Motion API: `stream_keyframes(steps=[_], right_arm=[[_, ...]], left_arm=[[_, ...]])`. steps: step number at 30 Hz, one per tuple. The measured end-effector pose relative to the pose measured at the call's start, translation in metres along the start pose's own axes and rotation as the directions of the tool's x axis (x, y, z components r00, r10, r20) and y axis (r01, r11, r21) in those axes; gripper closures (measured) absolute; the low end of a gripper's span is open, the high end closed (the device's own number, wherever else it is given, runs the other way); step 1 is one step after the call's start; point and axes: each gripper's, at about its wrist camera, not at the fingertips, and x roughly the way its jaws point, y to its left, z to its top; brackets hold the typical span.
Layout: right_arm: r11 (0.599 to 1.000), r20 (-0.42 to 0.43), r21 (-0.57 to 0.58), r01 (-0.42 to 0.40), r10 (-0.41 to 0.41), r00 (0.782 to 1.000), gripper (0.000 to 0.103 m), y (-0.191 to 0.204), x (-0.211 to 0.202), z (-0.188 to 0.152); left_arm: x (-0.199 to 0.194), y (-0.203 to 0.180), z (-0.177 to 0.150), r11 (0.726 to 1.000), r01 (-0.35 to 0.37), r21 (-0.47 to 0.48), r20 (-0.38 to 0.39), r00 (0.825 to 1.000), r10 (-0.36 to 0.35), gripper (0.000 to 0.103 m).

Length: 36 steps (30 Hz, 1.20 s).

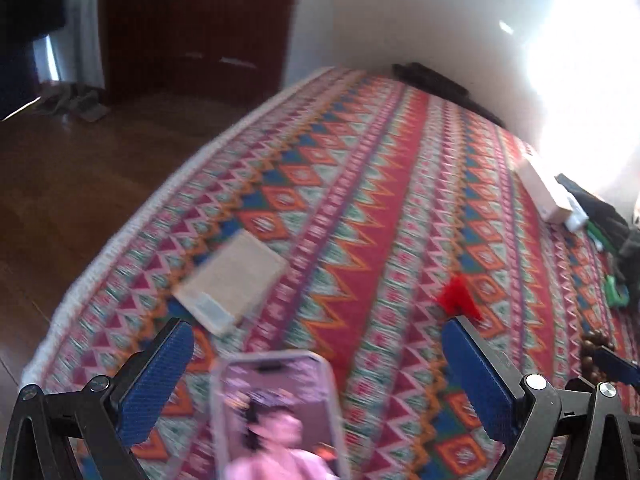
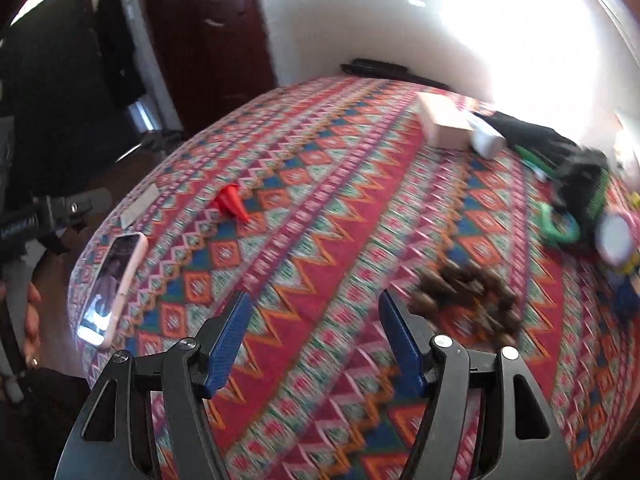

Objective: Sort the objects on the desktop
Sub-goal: 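Grasp the red plastic piece with the right tool while the left tool grasps the wooden bead bracelet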

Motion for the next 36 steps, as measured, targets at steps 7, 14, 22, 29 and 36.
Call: stream_keyframes(steps=[7,14,22,29,36], right_arm=[[0.995,-0.036,-0.08,-0.058,0.055,0.998,0.034,0.052,0.079,0.048],[0.99,-0.064,-0.142,-0.004,-0.005,0.998,0.068,0.075,0.126,0.066],[0.998,0.052,-0.044,-0.033,0.036,0.998,0.068,0.034,0.032,0.033],[0.985,0.176,0.161,0.061,-0.09,0.98,0.068,-0.08,-0.089,-0.023],[0.963,0.272,0.259,0.075,-0.147,0.951,0.068,-0.15,-0.161,-0.067]], left_arm=[[0.021,0.036,0.001,0.994,0.067,-0.081,-0.033,0.997,-0.07,0.001],[0.021,0.035,0.0,0.995,0.067,-0.071,-0.019,0.997,-0.068,0.001],[0.023,-0.046,-0.021,0.974,0.201,0.103,-0.085,0.978,-0.193,0.001],[0.065,-0.202,-0.062,0.908,0.371,0.194,-0.254,0.913,-0.319,0.001],[0.122,-0.303,-0.095,0.885,0.207,0.417,-0.25,0.962,-0.107,0.002]])
